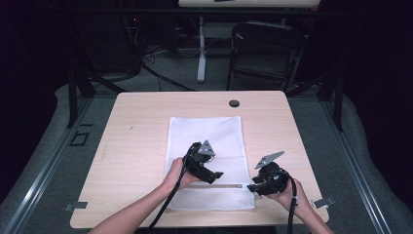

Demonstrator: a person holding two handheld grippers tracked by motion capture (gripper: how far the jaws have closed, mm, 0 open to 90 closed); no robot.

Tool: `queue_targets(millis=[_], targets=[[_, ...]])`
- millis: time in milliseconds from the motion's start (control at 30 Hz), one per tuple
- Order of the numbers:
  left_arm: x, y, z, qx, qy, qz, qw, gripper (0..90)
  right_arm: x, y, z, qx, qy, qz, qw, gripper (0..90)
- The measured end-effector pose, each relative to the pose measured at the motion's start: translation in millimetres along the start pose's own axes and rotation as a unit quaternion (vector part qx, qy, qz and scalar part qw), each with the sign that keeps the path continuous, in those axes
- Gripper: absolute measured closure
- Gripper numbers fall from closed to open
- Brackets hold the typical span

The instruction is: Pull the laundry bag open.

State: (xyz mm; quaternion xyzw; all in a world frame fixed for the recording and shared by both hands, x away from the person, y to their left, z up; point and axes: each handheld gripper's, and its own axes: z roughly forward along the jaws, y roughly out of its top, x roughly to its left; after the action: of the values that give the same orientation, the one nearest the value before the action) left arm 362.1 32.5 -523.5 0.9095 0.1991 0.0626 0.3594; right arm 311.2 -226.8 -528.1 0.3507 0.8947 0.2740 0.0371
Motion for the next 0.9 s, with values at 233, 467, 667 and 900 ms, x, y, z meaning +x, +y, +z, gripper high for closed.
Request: queue_targets(millis=[233,467,667,900], targets=[[-12.9,4.1,15.4,0.005,-0.036,0.014,0.9992,24.8,0.9,1.1,7.8,0.008,-0.003,-0.004,1.0000,80.9],[-23.3,5.5,28.1,0.008,-0.051,0.026,0.9983,32.0,-0.5,1.6,16.9,0.023,-0.006,-0.010,0.9997,89.4],[-31.4,6.9,38.9,0.009,-0.065,0.047,0.9968,43.5,0.4,-0.1,25.7,0.040,-0.005,-0.004,0.9992,90.0],[-38.0,7.6,57.7,0.024,-0.085,0.063,0.9941,57.2,-1.1,-2.6,32.1,0.045,0.006,0.005,0.9989,90.0]])
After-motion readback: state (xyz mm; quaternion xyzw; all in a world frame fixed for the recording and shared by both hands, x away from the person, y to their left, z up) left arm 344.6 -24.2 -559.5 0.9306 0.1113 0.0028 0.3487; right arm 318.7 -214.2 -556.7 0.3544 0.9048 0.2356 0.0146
